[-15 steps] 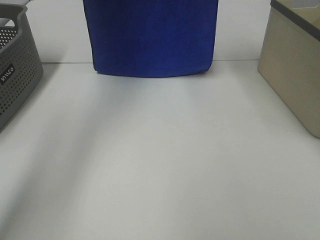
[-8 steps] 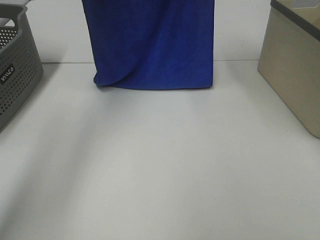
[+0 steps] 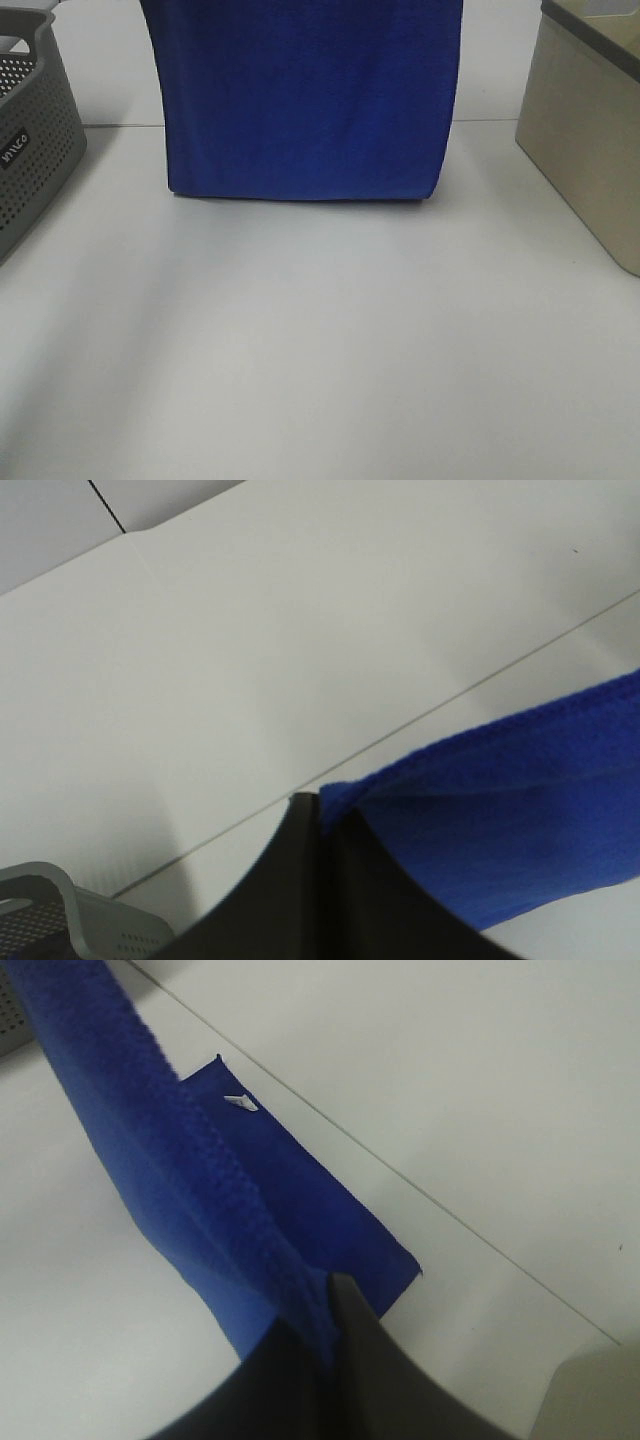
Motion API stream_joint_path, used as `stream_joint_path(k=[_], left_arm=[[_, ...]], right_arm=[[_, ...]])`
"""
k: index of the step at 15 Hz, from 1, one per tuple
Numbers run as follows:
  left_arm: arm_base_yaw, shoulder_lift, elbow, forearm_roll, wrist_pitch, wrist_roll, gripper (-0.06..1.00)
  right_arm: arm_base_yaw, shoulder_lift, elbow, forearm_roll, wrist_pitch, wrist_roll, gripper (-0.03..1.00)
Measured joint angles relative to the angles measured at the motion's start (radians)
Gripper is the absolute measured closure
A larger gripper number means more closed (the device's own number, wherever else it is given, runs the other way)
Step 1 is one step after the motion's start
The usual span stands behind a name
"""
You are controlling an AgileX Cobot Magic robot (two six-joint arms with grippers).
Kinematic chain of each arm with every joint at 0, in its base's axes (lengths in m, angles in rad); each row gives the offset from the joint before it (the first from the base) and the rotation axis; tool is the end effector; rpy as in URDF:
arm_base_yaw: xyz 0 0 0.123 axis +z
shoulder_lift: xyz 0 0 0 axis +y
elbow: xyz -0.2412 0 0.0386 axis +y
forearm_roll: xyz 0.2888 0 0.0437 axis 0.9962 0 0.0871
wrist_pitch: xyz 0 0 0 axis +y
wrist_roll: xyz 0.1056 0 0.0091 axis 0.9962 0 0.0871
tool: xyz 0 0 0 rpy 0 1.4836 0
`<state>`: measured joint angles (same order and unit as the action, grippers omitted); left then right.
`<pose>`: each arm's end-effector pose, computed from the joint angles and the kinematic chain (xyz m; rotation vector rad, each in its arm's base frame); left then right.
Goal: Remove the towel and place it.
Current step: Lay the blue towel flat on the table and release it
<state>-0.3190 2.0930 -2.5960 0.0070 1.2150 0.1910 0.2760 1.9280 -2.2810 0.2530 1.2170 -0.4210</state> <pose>0.4480 -0.1472 0.4282 0.5530 2.1255 -0.0633 0.4267 0.1467 0.4048 -0.8064 2.1790 0.2487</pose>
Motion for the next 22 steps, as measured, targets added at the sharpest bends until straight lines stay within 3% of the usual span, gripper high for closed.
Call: stream_joint_path(k=[3, 8, 17, 22], left_arm=[[0.000, -0.149, 0.294, -0.022, 0.000, -0.013, 0.94], [0.000, -0.386, 0.676, -0.144, -0.001, -0.022, 0.94], [-0.003, -0.666, 1.102, -0.215, -0.011, -0.007, 0.94], [-0.003, -0.702, 1.285, -0.265, -0.014, -0.003, 0.94]], right_arm=[[0.000, -0.093, 0.160, 0.012, 0.000, 0.052, 0.95], [0.001, -0.286, 0.425, 0.056, 0.000, 0.074, 0.95], [0.011, -0.455, 0.814, 0.111, -0.005, 0.082, 0.95], [0.011, -0.468, 0.959, 0.143, -0.007, 0.084, 0.95]])
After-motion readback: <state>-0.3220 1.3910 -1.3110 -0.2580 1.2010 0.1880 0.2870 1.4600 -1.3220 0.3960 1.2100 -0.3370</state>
